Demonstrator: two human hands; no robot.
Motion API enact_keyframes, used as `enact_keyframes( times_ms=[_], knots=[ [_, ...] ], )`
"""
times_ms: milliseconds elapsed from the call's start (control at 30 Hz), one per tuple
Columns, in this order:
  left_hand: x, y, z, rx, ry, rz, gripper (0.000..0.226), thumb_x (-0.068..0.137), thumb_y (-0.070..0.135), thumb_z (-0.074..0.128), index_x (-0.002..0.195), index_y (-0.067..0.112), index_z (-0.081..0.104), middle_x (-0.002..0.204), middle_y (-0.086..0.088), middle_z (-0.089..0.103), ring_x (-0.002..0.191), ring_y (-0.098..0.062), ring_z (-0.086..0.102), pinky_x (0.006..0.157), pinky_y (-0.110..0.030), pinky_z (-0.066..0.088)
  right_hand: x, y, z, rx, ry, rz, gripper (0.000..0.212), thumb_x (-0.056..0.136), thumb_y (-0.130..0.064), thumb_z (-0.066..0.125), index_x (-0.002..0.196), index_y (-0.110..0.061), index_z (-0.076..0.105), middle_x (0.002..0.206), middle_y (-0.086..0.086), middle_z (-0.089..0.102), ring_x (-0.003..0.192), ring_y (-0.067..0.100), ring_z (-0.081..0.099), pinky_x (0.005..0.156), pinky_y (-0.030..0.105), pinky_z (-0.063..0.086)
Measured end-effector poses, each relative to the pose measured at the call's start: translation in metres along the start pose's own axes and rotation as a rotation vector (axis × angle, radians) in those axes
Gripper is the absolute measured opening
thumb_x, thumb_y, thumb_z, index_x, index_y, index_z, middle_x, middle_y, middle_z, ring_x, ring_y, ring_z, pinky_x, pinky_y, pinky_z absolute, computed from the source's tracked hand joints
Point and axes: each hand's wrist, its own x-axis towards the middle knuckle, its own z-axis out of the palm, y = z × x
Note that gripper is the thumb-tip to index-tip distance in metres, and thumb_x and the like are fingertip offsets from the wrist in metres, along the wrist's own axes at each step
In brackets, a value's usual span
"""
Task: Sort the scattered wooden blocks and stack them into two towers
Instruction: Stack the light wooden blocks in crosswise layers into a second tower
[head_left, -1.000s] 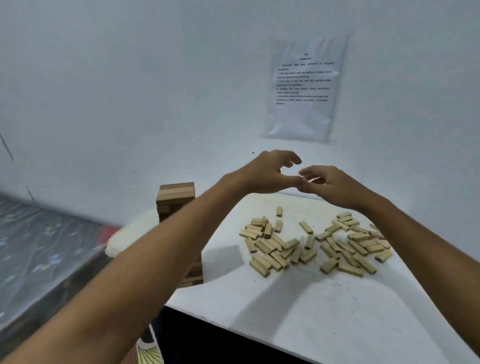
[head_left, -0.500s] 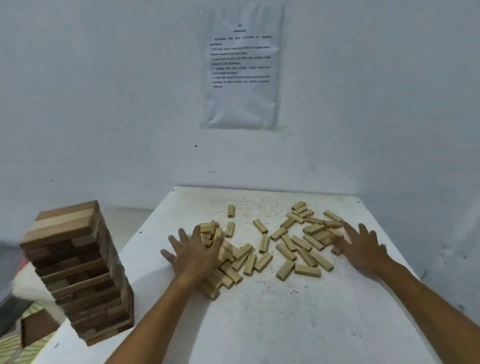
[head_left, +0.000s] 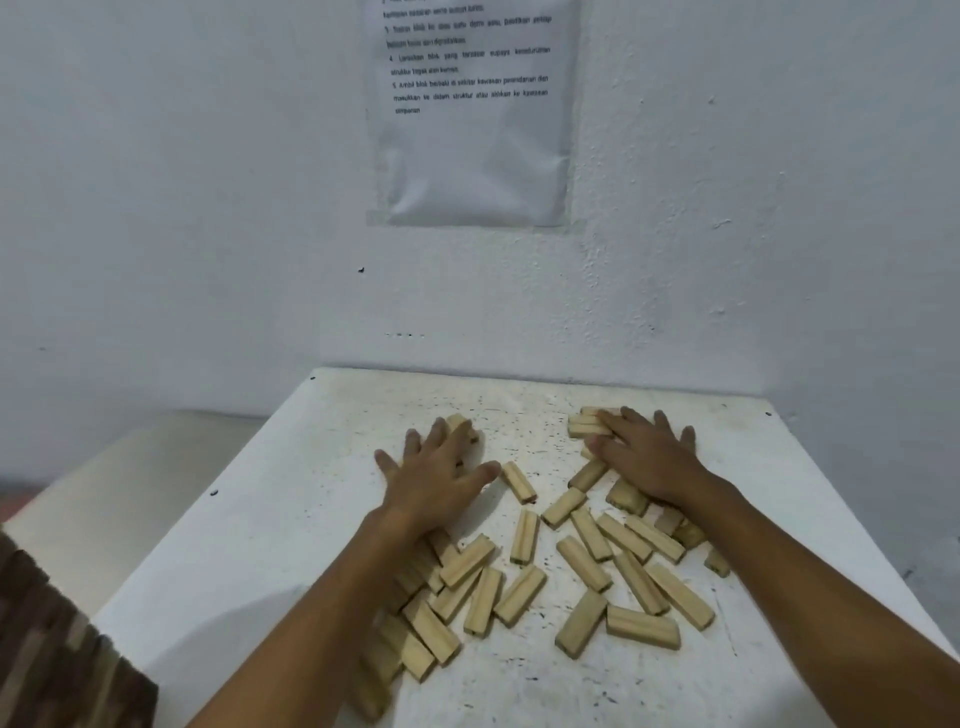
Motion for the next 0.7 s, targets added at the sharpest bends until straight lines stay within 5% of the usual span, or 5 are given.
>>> enact_keyframes(
  times_ms=[233, 300, 433, 567, 700],
  knots=[
    [-0.004, 0.023, 0.010, -0.090, 0.060, 0.244, 0.046, 0.086, 0.048, 0.049, 0.124, 0.026, 0.059, 0.130, 0.006, 0.057, 0.127, -0.020, 0.043, 0.107, -0.052, 0.023, -0.008, -0.035, 0.022, 0.135, 0.003, -0.303, 0.046, 0.099, -0.042, 0.046, 0.143, -0.033, 0.043, 0.156, -0.004, 0.032, 0.148, 0.022, 0.014, 0.119, 0.048, 0.003],
    [-0.016, 0.024, 0.008, -0.170, 0.066, 0.240, 0.038, 0.086, 0.043, 0.054, 0.119, 0.025, 0.063, 0.125, 0.005, 0.061, 0.124, -0.017, 0.047, 0.109, -0.055, 0.021, -0.021, -0.036, 0.022, 0.190, -0.025, -0.368, 0.041, 0.098, -0.040, 0.049, 0.139, -0.033, 0.049, 0.154, -0.004, 0.036, 0.147, 0.018, 0.018, 0.120, 0.047, 0.006],
    [-0.058, 0.016, 0.003, -0.065, 0.054, 0.165, 0.053, 0.094, 0.047, 0.051, 0.143, 0.033, 0.041, 0.158, 0.003, 0.029, 0.148, -0.020, 0.013, 0.117, -0.059, -0.004, -0.066, -0.032, 0.014, 0.204, -0.012, -0.397, 0.039, 0.097, -0.047, 0.047, 0.133, -0.035, 0.055, 0.157, -0.007, 0.030, 0.148, 0.014, 0.012, 0.119, 0.045, -0.002],
    [-0.112, -0.005, 0.004, 0.105, 0.119, -0.002, 0.069, 0.089, 0.071, 0.029, 0.148, 0.035, 0.030, 0.162, 0.000, 0.015, 0.149, -0.026, 0.005, 0.115, -0.061, -0.001, -0.127, -0.023, 0.017, -0.054, -0.040, -0.238, 0.088, 0.074, -0.089, 0.016, 0.150, -0.045, 0.016, 0.160, -0.011, -0.007, 0.148, 0.024, -0.017, 0.116, 0.054, -0.009],
    [-0.152, -0.016, 0.010, 0.135, 0.120, -0.146, 0.099, 0.066, 0.080, -0.002, 0.151, 0.033, 0.018, 0.163, -0.007, 0.005, 0.149, -0.032, -0.001, 0.118, -0.056, 0.002, -0.152, -0.011, 0.029, -0.231, -0.031, 0.007, 0.097, 0.069, -0.088, 0.001, 0.153, -0.039, -0.001, 0.162, 0.006, -0.011, 0.146, 0.038, -0.017, 0.114, 0.062, -0.005]
  ],
)
